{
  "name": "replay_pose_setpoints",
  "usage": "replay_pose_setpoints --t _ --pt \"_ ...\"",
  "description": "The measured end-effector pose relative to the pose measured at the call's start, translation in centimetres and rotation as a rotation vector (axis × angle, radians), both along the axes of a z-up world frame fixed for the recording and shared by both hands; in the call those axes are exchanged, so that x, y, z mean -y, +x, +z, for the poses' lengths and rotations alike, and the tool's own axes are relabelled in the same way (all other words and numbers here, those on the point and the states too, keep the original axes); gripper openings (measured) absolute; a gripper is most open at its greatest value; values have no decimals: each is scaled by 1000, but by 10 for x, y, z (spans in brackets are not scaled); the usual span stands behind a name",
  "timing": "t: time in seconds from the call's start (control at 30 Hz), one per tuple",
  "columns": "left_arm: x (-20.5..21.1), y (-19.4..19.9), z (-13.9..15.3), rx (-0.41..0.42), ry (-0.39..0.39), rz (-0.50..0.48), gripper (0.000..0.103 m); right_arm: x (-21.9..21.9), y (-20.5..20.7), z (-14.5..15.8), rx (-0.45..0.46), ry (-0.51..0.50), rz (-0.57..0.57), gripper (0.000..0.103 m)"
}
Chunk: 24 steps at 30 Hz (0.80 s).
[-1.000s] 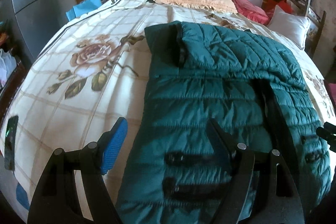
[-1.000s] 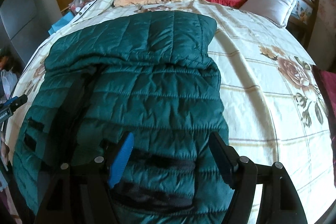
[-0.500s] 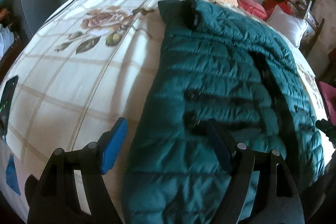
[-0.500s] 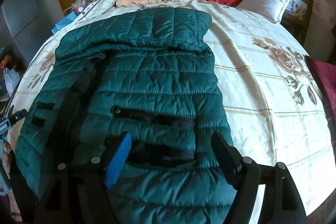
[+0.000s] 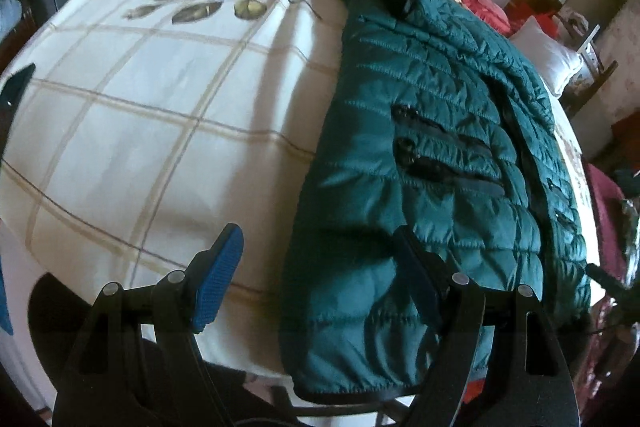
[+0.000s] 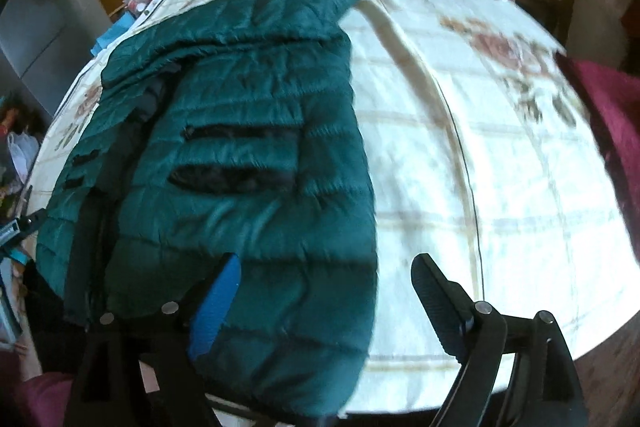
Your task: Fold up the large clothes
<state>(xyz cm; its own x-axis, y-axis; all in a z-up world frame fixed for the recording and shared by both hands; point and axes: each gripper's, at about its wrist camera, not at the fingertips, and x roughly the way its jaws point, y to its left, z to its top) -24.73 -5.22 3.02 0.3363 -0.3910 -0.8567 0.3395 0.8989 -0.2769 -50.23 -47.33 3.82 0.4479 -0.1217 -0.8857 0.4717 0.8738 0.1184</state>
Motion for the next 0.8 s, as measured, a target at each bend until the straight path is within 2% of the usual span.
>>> replay_pose_setpoints --t 0.1,0.2,0.33,0.57,0.8 --pt "-1 0 -3 -19 -2 -2 78 2 -6 -7 -3 35 4 86" --pt "-3 1 -10 -76 -32 -5 78 1 -7 -8 22 81 15 86" --pt "1 -7 -10 -62 -2 -46 78 -1 -4 -16 14 127 42 86" --pt "5 -17 -10 -76 6 -85 79 -5 1 -26 13 212 84 86" --pt "11 -21 -10 -68 27 -117 79 -11 2 -26 47 212 109 88"
